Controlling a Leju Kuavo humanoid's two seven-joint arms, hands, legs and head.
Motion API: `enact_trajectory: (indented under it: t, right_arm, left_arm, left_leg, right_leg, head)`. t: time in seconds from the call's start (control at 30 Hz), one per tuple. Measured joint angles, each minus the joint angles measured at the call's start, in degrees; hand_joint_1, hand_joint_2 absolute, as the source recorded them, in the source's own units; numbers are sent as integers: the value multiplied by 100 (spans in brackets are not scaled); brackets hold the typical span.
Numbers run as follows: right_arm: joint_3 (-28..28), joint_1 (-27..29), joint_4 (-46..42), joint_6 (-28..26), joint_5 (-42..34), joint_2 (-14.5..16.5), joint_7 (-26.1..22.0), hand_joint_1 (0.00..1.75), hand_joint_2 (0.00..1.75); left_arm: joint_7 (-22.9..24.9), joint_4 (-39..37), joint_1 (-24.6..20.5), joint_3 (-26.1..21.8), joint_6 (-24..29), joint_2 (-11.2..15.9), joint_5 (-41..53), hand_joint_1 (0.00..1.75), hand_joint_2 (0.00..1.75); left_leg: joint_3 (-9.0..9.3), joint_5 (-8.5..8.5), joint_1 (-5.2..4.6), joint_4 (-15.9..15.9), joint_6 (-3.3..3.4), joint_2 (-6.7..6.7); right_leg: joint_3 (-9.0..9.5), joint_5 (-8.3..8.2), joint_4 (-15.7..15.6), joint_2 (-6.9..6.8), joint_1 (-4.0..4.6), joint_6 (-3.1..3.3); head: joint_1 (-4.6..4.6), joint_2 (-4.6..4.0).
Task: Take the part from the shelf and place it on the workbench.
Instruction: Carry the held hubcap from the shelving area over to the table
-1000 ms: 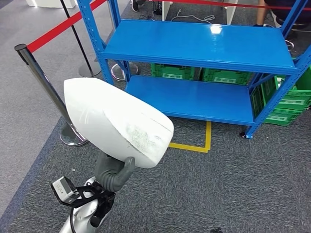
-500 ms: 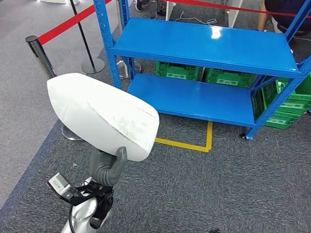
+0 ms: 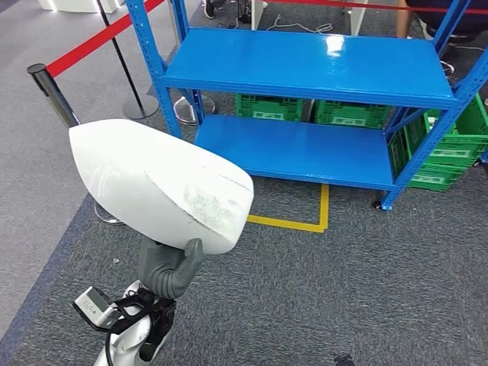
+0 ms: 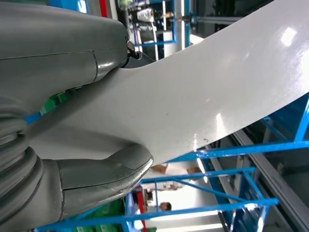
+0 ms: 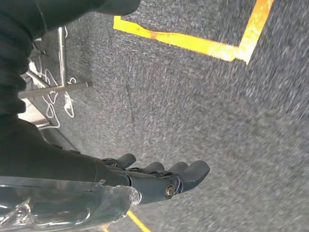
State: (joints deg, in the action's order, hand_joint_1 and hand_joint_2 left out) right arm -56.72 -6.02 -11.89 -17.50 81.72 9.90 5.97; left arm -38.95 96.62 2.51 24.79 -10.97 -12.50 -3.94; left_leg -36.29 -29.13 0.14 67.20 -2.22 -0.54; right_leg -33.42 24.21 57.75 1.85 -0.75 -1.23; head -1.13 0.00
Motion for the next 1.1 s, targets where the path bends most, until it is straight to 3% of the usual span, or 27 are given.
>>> enact_trajectory:
  t: [0.07,0.13,0.2,0.27,0.37,0.4,0.43,0.47,0.5,0.57,0.63,0.7,0.77,0.8,0.87,0.9,0.93,0.97,1.0,1.03,1.1]
  right_arm:
    - [-2,-22,0,-58,1,-1,19,0,175]
    - [-3,-29,0,-91,2,-2,30,0,175]
    - [-8,-2,0,-96,2,-2,40,0,175]
    - [-19,14,0,-96,0,-2,51,0,175]
    - [-26,3,0,-100,1,-1,63,0,175]
    - [-27,7,0,-101,2,-1,67,0,175]
    - [-29,14,0,-104,2,-1,73,0,175]
    - [-33,21,0,-107,0,-2,79,0,175]
    - [-37,23,0,-112,0,-2,82,0,175]
    - [-45,5,0,-128,0,-1,79,0,175]
    - [-48,-17,0,-191,10,0,41,0,175]
    - [-48,-10,0,-306,25,1,-14,0,175]
    - [-52,-2,0,-392,33,1,-39,0,175]
    - [-54,-11,0,-410,36,1,-44,0,175]
    - [-57,-32,0,-425,37,2,-55,0,175]
    - [-57,-35,0,-425,36,3,-61,0,175]
    - [-57,-29,0,-425,35,5,-64,0,175]
    - [-57,-21,0,-425,34,6,-68,0,175]
    - [-58,-16,0,-425,32,7,-70,0,175]
    - [-58,-17,0,-424,30,7,-74,0,175]
    - [-59,-33,0,-414,23,8,-84,0,175]
  left_arm:
    - [0,11,-1,1,-8,1,-5,175,175]
    - [0,26,6,2,-21,2,-19,175,175]
    - [0,37,12,4,-43,-1,-44,175,175]
    - [0,45,13,9,-66,-7,-63,175,175]
    - [0,49,26,6,-83,-5,-69,175,175]
    - [0,49,31,4,-86,-3,-69,175,175]
    - [0,49,34,4,-91,-3,-69,175,175]
    - [0,49,35,5,-95,-3,-69,175,175]
    - [0,49,35,5,-97,-3,-69,175,175]
    - [0,52,37,7,-98,-4,-69,175,175]
    - [0,64,45,7,-96,-7,-66,175,175]
    - [0,84,53,8,-87,-11,-56,175,175]
    - [0,112,59,9,-81,-12,-48,175,175]
    - [0,126,65,9,-81,-10,-46,175,175]
    - [0,143,87,6,-81,3,-44,175,175]
    - [0,143,99,4,-81,9,-43,175,175]
    - [0,143,109,3,-81,14,-43,175,175]
    - [0,143,115,3,-81,17,-43,175,175]
    - [0,143,117,2,-81,20,-43,175,175]
    - [0,144,118,2,-81,21,-43,175,175]
    - [0,147,119,2,-81,20,-45,175,175]
  left_leg:
    - [385,275,34,-739,19,-202]
    - [512,305,49,-1047,57,-340]
    - [492,318,42,-1068,129,-265]
    - [488,348,51,-1090,208,-154]
    - [484,357,34,-1098,270,48]
    - [484,357,24,-1098,274,115]
    - [485,356,16,-1097,277,177]
    - [488,354,10,-1096,275,234]
    - [496,349,7,-1094,269,289]
    - [508,330,-20,-1079,236,392]
    - [510,318,-57,-1065,189,481]
    - [507,314,-61,-1067,131,554]
    - [450,184,-40,-928,54,433]
    - [350,28,-29,-700,21,320]
    - [1,-361,-18,50,-7,150]
    - [-167,-481,-16,389,-12,123]
    - [-262,-491,-14,567,-12,110]
    - [-249,-382,-10,524,-8,97]
    - [-124,-185,0,264,-5,67]
    - [66,36,20,-121,-7,-18]
    - [397,271,63,-808,7,-248]
  right_leg:
    - [-34,-29,18,108,10,-48]
    - [-107,-75,26,204,12,-117]
    - [-165,-115,9,275,-13,-190]
    - [-281,12,199,168,-19,-241]
    - [-764,546,1275,-102,-18,-292]
    - [-886,647,1574,-129,-18,-300]
    - [-911,646,1675,-142,-17,-301]
    - [-816,541,1534,-157,-15,-294]
    - [-614,368,1189,-206,-10,-282]
    - [-178,110,401,-434,23,-235]
    - [-17,53,73,-536,56,-163]
    - [-48,27,71,-410,57,-83]
    - [-71,-4,58,-299,34,-19]
    - [-80,-20,50,-245,18,9]
    - [-109,-37,50,-131,11,36]
    - [-121,-44,51,-68,10,40]
    - [-129,-51,51,-3,8,38]
    - [-132,-59,52,65,3,30]
    - [-133,-67,54,135,-5,16]
    - [-134,-76,57,204,-13,-4]
    - [-173,-93,83,338,-8,-67]
  head:
    - [-1,0]
    - [-1,0]
    - [0,0]
    - [27,0]
    - [71,0]
    - [70,0]
    - [71,0]
    - [71,0]
    - [70,0]
    - [72,0]
    - [68,0]
    - [64,0]
    - [58,0]
    - [50,0]
    - [35,0]
    - [32,0]
    - [31,0]
    - [31,0]
    - [32,0]
    - [31,0]
    - [29,0]
